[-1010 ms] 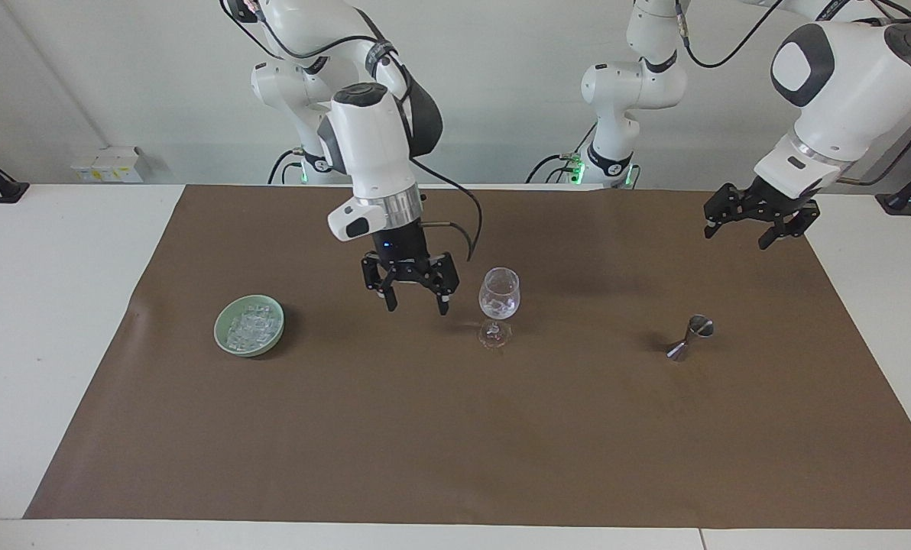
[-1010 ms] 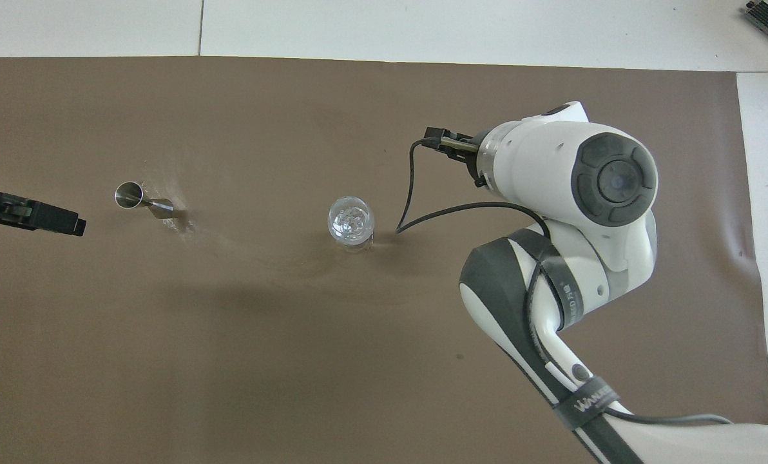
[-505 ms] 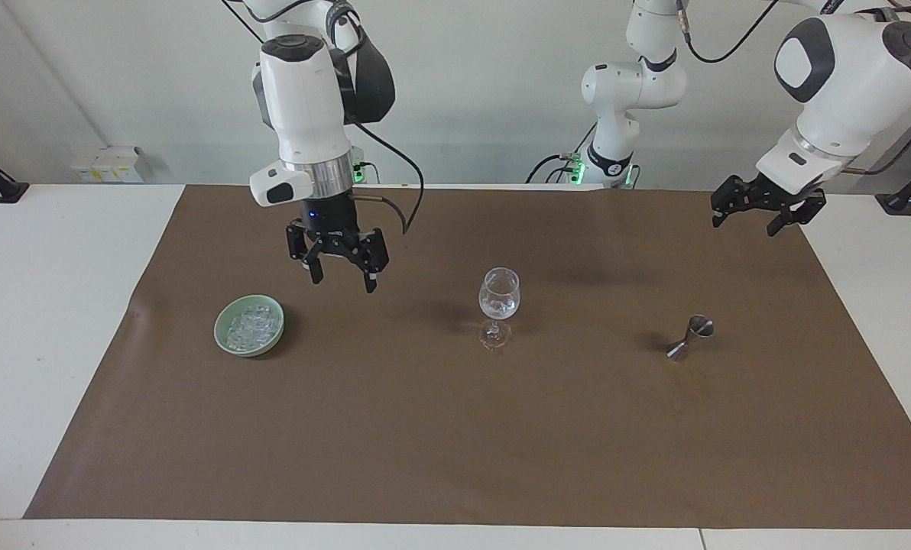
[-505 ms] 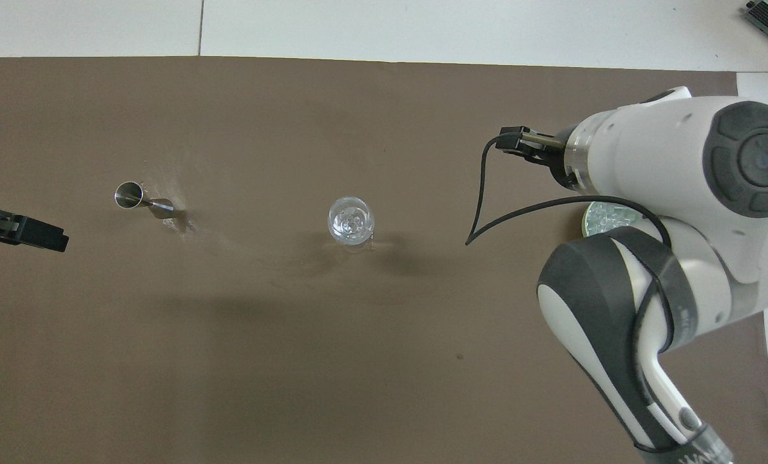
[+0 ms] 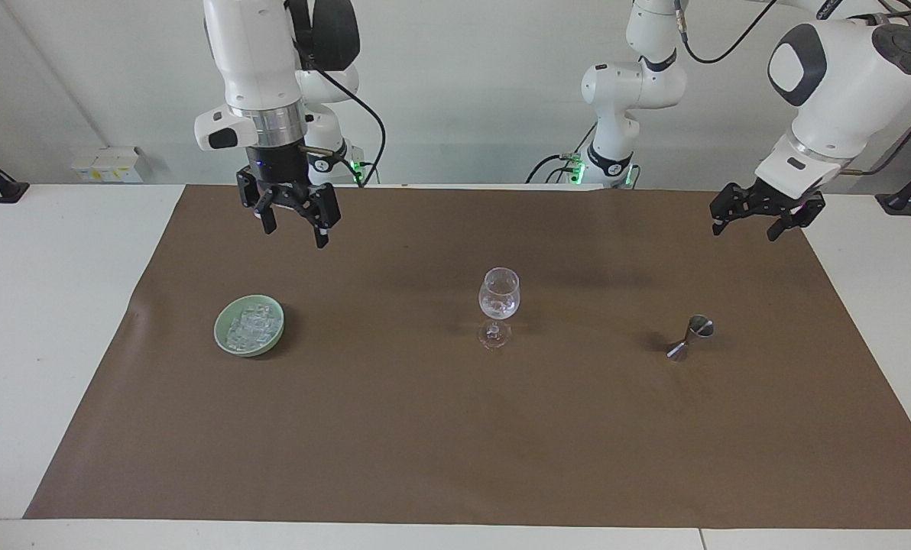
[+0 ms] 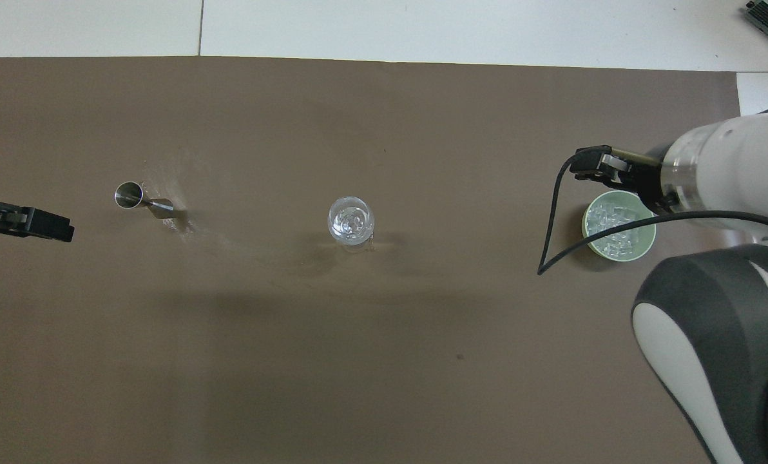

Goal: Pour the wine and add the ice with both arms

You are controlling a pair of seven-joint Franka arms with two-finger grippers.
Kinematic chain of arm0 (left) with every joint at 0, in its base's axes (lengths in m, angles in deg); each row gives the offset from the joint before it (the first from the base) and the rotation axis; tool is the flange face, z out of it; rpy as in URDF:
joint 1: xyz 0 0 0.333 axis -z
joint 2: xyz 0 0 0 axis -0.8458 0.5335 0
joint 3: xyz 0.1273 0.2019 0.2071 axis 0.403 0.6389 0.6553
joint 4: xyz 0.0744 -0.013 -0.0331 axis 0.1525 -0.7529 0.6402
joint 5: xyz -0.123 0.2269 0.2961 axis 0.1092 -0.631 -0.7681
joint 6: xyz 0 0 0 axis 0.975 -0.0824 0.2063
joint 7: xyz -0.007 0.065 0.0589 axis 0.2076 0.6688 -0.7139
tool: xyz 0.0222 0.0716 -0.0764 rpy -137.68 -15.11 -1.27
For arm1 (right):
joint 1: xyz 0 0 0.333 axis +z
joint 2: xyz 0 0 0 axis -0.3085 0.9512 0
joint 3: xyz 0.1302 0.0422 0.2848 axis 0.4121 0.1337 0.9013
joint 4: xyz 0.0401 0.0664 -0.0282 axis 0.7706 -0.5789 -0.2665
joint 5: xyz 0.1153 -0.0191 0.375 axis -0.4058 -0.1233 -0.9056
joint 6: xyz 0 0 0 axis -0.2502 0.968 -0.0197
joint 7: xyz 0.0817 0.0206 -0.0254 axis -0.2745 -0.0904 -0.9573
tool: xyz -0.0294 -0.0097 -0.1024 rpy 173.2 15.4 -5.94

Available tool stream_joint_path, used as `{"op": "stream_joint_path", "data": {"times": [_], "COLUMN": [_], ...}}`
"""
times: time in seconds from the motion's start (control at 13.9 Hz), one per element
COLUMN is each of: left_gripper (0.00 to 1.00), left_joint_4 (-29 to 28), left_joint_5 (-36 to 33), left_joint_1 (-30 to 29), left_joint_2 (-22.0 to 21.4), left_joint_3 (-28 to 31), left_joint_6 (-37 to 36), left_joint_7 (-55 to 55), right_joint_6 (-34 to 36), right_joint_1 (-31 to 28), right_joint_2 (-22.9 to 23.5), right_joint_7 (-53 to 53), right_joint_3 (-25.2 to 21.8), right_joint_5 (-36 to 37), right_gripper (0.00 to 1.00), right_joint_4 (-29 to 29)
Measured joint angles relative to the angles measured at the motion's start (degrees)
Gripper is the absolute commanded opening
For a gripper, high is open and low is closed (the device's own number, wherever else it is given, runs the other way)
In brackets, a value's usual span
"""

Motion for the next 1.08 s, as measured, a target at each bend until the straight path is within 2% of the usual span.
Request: {"op": "stream_joint_path", "data": {"times": [0.22, 0.43, 0.58, 0.72, 1.08], "left_gripper": [1.00, 1.00, 1.00, 1.00, 1.00], "left_joint_4": [0.0, 0.0, 0.0, 0.0, 0.0], "left_joint_5": [3.4, 3.8, 3.8, 3.8, 3.8], "left_joint_1": [0.0, 0.0, 0.0, -0.1, -0.2], "left_joint_2": [-0.1, -0.1, -0.1, -0.1, -0.1], "left_joint_3": [0.0, 0.0, 0.1, 0.4, 0.6], "left_joint_6": [0.7, 1.3, 1.2, 1.2, 1.2], "left_joint_7": [-0.4, -0.4, -0.4, -0.4, -0.4], "right_joint_6": [6.6, 12.2, 16.4, 18.1, 18.6], "right_joint_1": [-0.2, -0.4, -0.5, -0.6, -0.5], "right_joint_2": [-2.1, -3.4, -3.5, -3.4, -2.5], "right_joint_7": [-9.6, -21.3, -25.9, -26.7, -26.7], "right_joint_3": [-5.6, -10.6, -12.7, -13.1, -12.9], "right_joint_5": [-2.4, -3.4, -3.5, -3.5, -3.6], "right_gripper": [1.00, 1.00, 1.00, 1.00, 1.00], "right_joint_4": [0.2, 0.5, 3.3, 5.1, 4.8]}}
